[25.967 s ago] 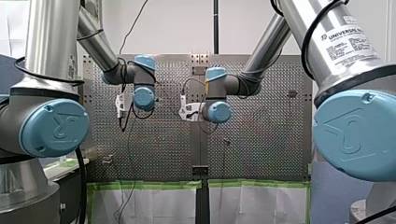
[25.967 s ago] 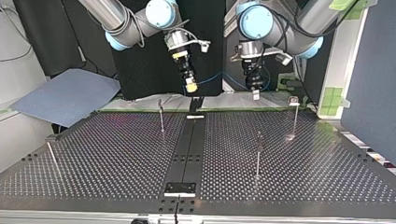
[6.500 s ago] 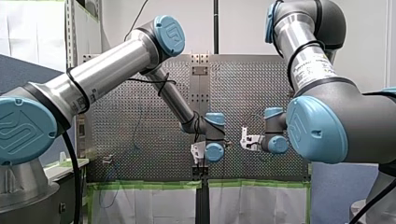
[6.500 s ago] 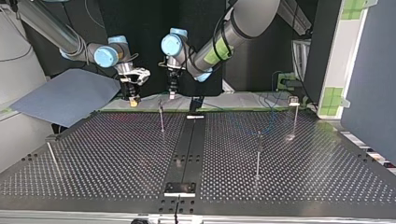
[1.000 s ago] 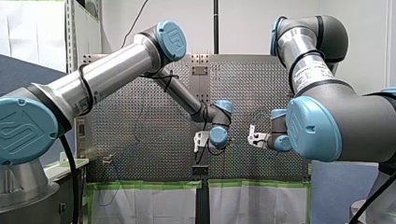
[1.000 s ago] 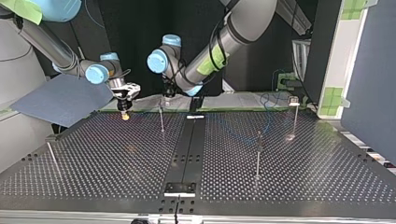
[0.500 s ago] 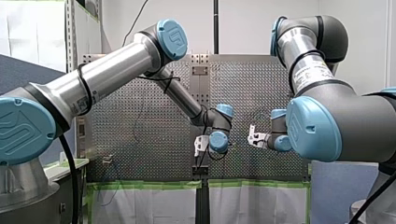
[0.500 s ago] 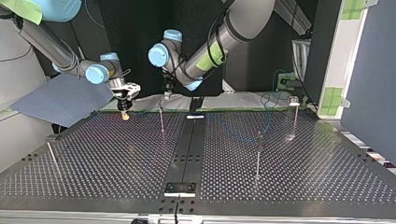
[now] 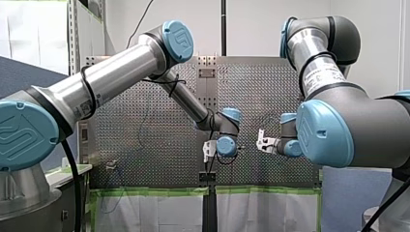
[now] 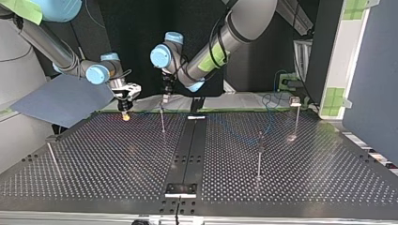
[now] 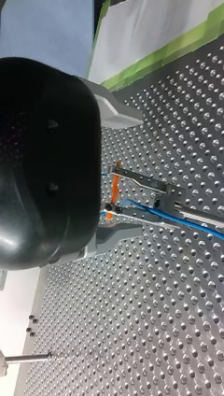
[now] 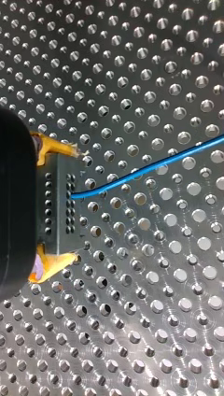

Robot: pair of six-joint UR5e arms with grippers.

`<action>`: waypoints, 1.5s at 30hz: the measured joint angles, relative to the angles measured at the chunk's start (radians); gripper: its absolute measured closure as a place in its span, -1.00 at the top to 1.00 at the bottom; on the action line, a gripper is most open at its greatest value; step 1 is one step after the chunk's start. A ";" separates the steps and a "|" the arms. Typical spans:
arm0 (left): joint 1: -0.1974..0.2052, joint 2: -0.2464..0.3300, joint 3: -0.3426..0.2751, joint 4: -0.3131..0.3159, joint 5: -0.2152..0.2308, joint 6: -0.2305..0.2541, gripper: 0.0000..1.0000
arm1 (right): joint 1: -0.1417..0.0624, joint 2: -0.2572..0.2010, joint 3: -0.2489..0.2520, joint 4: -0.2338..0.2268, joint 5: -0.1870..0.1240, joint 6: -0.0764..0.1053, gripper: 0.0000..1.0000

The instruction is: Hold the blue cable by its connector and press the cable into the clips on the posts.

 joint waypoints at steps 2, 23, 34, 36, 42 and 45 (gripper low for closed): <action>0.000 0.000 0.000 0.000 0.000 -0.001 1.00 | 0.000 0.000 0.000 0.000 0.000 0.000 -1.00; -0.003 0.000 0.000 -0.008 -0.012 -0.011 1.00 | 0.000 0.000 0.000 0.001 0.000 0.002 -1.00; -0.027 0.022 -0.018 -0.005 -0.055 -0.001 1.00 | 0.000 0.000 0.000 0.001 -0.004 0.001 -1.00; -0.031 0.038 -0.033 0.009 -0.044 0.001 1.00 | 0.000 0.000 0.000 0.001 -0.004 0.001 -1.00; -0.039 0.087 -0.082 0.058 -0.042 0.004 1.00 | 0.000 0.000 0.000 0.001 -0.005 0.003 -1.00; -0.044 0.116 -0.111 0.087 -0.056 0.003 1.00 | 0.000 0.000 0.000 0.001 -0.004 0.003 -1.00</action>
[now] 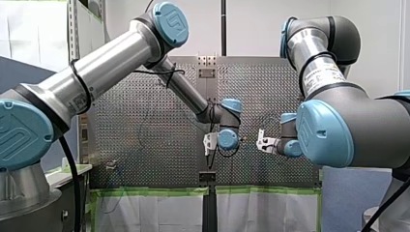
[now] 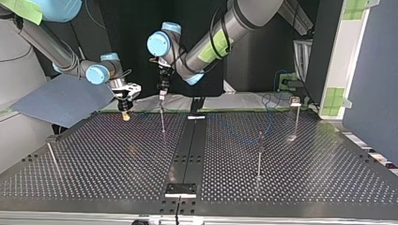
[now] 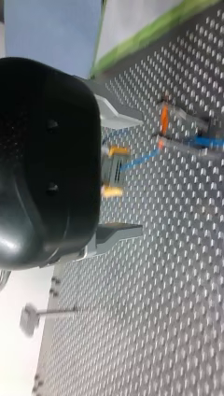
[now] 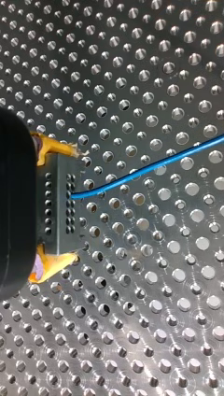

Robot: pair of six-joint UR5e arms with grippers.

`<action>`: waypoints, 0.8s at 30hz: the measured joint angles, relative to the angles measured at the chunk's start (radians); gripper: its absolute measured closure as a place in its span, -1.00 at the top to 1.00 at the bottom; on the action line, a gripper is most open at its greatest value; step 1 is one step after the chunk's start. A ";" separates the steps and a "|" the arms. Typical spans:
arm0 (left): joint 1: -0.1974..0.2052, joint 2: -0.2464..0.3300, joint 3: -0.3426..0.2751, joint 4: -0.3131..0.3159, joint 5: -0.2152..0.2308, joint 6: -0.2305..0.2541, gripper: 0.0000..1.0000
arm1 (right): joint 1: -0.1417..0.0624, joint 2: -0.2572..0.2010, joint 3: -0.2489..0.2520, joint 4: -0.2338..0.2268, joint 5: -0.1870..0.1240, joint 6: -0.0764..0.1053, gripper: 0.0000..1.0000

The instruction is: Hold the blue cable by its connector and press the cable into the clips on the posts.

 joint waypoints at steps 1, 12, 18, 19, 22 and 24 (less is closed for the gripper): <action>-0.001 0.009 -0.009 0.008 -0.006 0.000 1.00 | 0.000 0.000 0.000 0.000 0.000 0.000 -1.00; -0.001 0.125 -0.125 0.125 -0.067 -0.012 1.00 | 0.000 0.000 0.000 0.001 0.000 0.000 -1.00; -0.003 0.187 -0.187 0.187 -0.082 -0.021 1.00 | 0.000 -0.001 0.000 0.000 0.000 0.000 -1.00; -0.005 0.196 -0.196 0.196 -0.085 -0.021 1.00 | 0.000 0.000 0.000 0.000 0.000 0.000 -1.00; -0.009 0.225 -0.225 0.225 -0.091 -0.022 1.00 | 0.000 -0.001 0.000 0.000 0.000 -0.001 -1.00; -0.011 0.244 -0.244 0.239 -0.097 -0.022 1.00 | 0.000 -0.001 0.000 0.000 0.000 -0.001 -1.00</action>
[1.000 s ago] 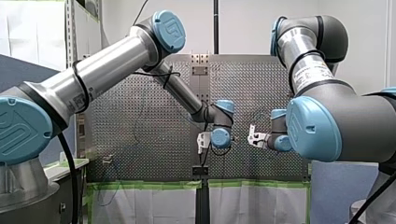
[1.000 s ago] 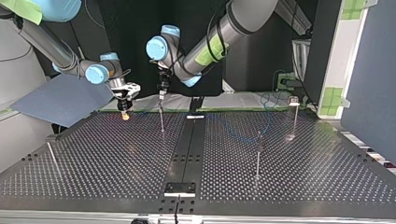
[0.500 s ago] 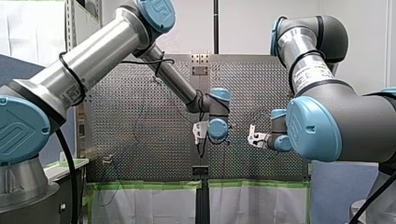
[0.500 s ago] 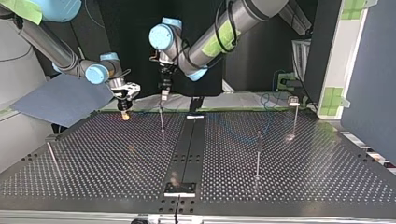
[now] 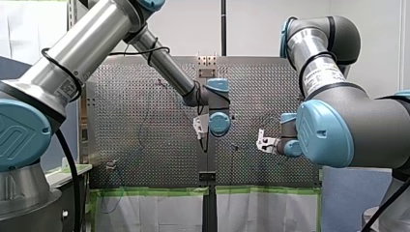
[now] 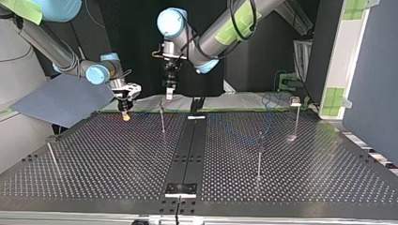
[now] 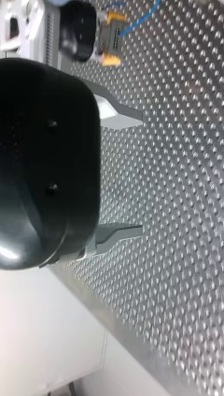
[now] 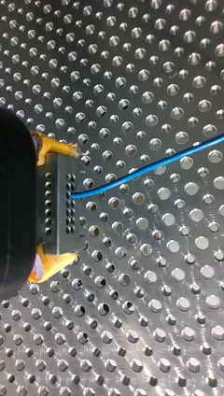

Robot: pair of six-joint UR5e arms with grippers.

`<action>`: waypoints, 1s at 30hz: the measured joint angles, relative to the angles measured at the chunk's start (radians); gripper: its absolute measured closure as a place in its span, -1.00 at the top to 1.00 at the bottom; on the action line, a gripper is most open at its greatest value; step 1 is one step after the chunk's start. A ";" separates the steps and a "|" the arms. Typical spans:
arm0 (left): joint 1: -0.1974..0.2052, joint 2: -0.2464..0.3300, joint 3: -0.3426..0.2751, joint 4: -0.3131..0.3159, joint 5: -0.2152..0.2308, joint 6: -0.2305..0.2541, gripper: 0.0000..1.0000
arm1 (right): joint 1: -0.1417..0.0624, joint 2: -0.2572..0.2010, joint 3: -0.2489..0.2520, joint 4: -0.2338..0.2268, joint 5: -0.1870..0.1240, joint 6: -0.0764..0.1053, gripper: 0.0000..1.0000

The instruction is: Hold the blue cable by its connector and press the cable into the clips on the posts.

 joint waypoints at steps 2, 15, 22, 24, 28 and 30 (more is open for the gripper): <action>-0.002 0.017 -0.017 0.007 -0.004 0.000 1.00 | 0.000 0.000 0.000 0.000 0.000 0.000 -1.00; -0.008 0.145 -0.145 0.011 -0.009 -0.012 1.00 | 0.000 0.000 0.000 0.002 0.000 0.000 -1.00; -0.008 0.213 -0.213 0.001 -0.009 -0.019 1.00 | 0.000 0.000 0.000 0.006 0.003 -0.003 -1.00; -0.008 0.233 -0.233 -0.002 -0.009 -0.020 1.00 | 0.000 0.000 0.000 0.007 0.003 -0.004 -1.00; -0.008 0.268 -0.268 -0.005 -0.009 -0.028 1.00 | 0.000 -0.001 0.000 0.007 0.003 -0.005 -1.00; -0.008 0.286 -0.286 -0.007 -0.008 -0.032 1.00 | 0.000 -0.001 0.000 0.008 0.003 -0.005 -1.00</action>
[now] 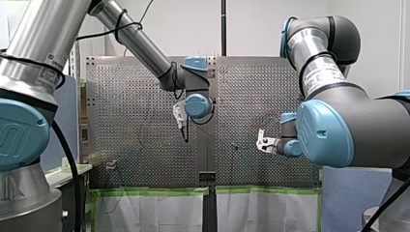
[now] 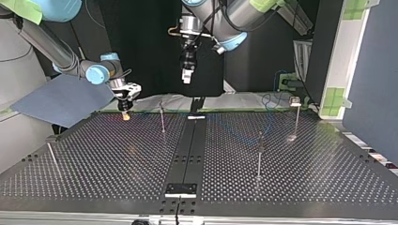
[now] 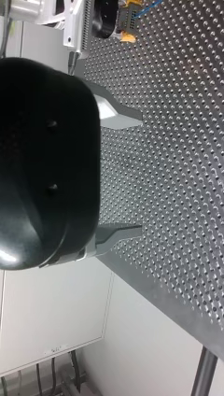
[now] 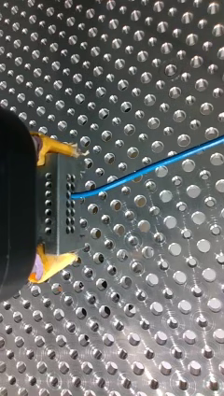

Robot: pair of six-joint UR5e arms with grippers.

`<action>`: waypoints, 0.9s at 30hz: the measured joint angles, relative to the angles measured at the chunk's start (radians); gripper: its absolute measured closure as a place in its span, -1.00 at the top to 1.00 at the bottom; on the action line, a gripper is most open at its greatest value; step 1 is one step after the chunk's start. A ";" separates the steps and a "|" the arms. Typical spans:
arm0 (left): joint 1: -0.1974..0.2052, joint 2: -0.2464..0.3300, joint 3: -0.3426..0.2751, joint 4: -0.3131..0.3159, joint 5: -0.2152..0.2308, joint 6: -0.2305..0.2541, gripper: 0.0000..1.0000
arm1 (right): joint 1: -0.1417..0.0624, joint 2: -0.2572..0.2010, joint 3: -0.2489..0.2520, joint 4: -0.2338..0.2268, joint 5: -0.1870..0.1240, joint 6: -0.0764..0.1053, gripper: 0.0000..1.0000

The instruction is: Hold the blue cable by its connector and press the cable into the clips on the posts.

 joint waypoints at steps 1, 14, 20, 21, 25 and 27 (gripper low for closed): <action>0.000 0.008 -0.008 -0.001 0.000 -0.002 1.00 | 0.000 0.000 0.000 0.000 0.000 0.000 -1.00; 0.000 0.132 -0.132 -0.008 0.015 -0.011 1.00 | 0.000 -0.002 0.000 0.043 0.045 -0.034 -1.00; 0.000 0.195 -0.196 -0.010 0.036 -0.017 1.00 | 0.000 -0.029 0.000 0.080 0.072 -0.057 -1.00; 0.000 0.204 -0.209 -0.010 0.039 -0.019 1.00 | 0.000 -0.039 0.000 0.088 0.076 -0.059 -1.00; 0.001 0.206 -0.248 -0.009 0.050 -0.021 1.00 | 0.000 -0.072 0.001 0.106 0.080 -0.063 -1.00; 0.001 0.194 -0.268 -0.006 0.059 -0.022 1.00 | 0.000 -0.091 0.001 0.116 0.081 -0.066 -1.00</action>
